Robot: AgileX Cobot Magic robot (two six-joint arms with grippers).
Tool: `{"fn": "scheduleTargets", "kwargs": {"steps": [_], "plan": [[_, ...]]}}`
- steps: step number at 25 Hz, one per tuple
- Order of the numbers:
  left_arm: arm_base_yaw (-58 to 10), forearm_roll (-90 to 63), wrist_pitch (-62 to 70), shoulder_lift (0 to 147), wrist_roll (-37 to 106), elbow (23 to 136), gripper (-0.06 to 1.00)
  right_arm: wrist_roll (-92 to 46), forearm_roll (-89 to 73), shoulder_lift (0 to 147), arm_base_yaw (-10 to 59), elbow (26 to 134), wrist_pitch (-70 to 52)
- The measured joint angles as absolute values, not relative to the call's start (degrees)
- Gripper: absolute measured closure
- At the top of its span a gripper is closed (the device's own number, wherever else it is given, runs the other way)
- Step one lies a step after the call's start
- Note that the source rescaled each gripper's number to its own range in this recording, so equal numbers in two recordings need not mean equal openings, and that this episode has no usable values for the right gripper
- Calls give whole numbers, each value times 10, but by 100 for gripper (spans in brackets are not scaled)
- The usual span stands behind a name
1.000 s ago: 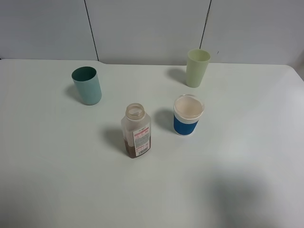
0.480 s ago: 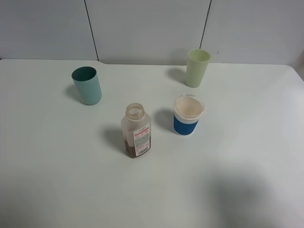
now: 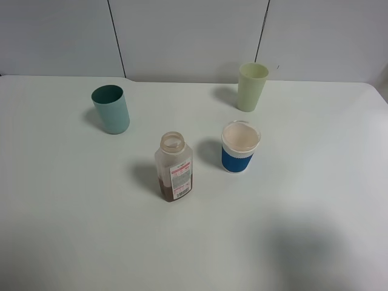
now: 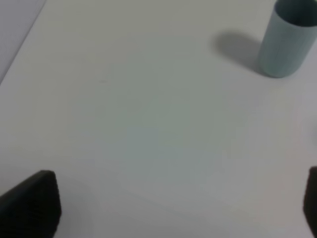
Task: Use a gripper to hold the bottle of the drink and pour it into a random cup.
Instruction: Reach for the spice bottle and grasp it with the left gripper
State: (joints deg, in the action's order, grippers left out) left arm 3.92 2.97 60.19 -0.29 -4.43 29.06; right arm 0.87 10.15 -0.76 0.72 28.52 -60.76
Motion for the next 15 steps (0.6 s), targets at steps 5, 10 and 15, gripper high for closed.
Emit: {"fn": "scheduleTargets", "kwargs": {"steps": [5,10,15], "plan": [[39,30,602,-3,-44,291,-6,9,102,-8,7,285,-608],[39,30,602,-3,-44,291,-6,9,102,-8,7,285,-608],[39,30,602,-3,-44,291,-6,9,102,-8,7,285,-608]]}}
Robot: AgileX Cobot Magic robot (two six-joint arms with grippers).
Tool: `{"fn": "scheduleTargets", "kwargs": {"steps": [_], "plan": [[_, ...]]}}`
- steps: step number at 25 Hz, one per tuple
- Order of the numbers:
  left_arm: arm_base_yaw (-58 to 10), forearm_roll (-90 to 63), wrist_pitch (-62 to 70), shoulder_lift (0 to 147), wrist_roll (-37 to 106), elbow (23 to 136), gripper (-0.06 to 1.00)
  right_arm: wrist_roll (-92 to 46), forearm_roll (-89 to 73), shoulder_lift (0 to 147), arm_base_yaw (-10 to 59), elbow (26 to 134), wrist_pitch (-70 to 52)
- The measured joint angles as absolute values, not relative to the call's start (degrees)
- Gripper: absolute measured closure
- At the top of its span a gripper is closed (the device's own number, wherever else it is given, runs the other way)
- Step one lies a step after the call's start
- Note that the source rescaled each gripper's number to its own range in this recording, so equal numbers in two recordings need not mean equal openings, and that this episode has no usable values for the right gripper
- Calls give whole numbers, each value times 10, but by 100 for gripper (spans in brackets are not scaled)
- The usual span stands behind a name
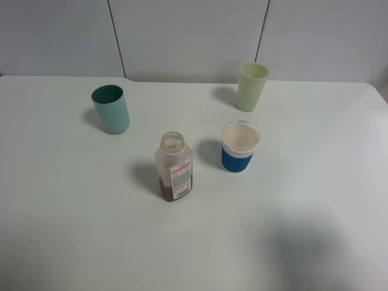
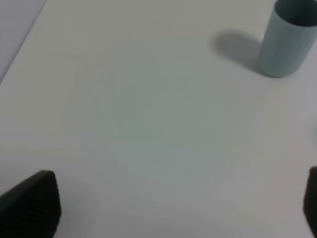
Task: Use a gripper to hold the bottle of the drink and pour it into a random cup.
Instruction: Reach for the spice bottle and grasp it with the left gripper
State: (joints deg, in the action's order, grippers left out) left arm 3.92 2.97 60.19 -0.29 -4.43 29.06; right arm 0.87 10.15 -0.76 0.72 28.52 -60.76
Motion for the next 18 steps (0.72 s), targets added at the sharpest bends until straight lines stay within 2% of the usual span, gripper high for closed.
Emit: {"fn": "scheduleTargets", "kwargs": {"steps": [18], "plan": [[39,30,602,-3,-44,291,-6,9,102,-8,7,285,-608]]}}
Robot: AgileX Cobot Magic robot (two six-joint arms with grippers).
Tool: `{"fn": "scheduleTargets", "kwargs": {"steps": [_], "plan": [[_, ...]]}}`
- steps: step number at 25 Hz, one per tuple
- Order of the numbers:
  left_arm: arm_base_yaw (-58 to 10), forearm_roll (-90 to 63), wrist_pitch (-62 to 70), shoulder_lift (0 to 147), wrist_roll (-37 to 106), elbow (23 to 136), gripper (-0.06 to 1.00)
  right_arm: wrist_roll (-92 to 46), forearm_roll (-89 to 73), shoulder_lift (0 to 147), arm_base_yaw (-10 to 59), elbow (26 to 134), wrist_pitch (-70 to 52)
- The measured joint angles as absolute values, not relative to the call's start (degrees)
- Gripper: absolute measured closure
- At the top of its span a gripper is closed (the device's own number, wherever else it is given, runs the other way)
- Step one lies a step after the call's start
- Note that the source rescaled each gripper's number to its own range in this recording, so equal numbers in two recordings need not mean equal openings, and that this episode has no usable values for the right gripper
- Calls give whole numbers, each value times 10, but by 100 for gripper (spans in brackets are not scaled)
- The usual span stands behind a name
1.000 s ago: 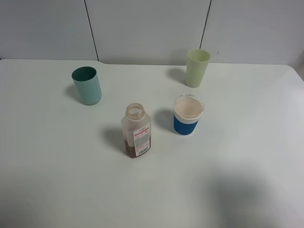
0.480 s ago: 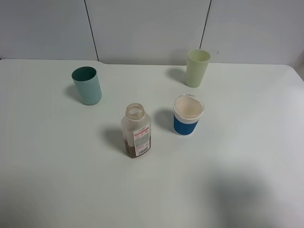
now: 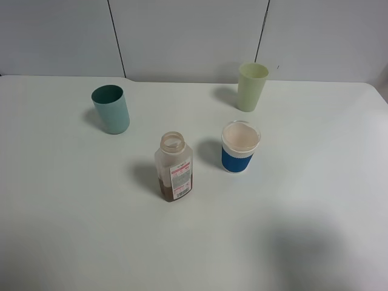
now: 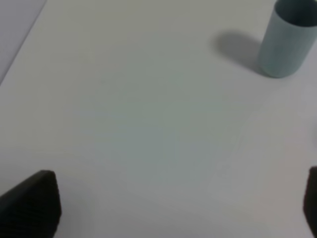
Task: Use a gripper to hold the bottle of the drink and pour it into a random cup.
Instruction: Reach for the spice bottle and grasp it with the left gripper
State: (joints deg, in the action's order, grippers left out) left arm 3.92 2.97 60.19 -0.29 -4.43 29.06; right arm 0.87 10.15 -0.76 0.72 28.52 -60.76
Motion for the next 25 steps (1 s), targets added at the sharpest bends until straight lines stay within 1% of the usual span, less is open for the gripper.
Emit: {"fn": "scheduleTargets", "kwargs": {"steps": [14,19,25], "plan": [[39,30,602,1,-47,291,-6,9,102,-8,7,285,-608],[39,30,597,55,-47,294,-6,9,102,-8,7,285,-608],[39,30,539,132,-46,317,-6,9,102,-8,7,285,-608]]}}
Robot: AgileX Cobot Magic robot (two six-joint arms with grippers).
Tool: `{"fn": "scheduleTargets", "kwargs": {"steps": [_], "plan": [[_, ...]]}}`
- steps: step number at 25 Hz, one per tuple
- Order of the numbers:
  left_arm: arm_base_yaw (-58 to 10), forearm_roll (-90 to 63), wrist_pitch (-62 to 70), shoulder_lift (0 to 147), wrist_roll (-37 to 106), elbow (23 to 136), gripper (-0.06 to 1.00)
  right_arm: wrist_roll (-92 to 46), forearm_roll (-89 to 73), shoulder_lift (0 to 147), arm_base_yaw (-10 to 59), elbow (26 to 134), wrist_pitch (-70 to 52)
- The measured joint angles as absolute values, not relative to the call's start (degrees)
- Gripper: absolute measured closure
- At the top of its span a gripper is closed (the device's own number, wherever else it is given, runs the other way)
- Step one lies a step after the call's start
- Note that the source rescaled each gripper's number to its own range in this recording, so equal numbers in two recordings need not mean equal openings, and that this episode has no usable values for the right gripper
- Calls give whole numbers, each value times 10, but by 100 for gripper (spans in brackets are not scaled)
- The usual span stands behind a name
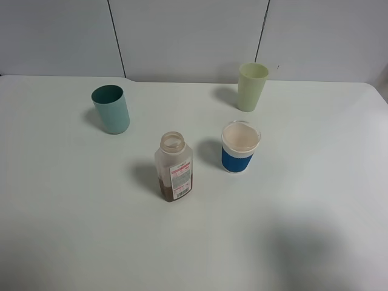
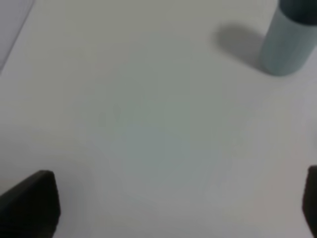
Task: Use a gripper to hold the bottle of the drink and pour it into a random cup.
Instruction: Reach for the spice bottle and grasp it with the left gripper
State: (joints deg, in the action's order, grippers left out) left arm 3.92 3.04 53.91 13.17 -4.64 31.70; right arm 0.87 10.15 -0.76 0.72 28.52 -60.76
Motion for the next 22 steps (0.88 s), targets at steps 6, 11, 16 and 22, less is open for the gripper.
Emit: {"fn": "scheduleTargets", "kwargs": {"steps": [6,11,16,22], "plan": [[39,29,514,207,-45,325,-6,9,102,-8,7,285,-608],[39,29,496,263,-34,327,-6,9,102,-8,7,285,-608],[39,18,484,308,8,328,-6,9,102,-8,7,285,-608],[39,0,479,376,64,328,-6,9,102,-8,7,285,-608]]}}
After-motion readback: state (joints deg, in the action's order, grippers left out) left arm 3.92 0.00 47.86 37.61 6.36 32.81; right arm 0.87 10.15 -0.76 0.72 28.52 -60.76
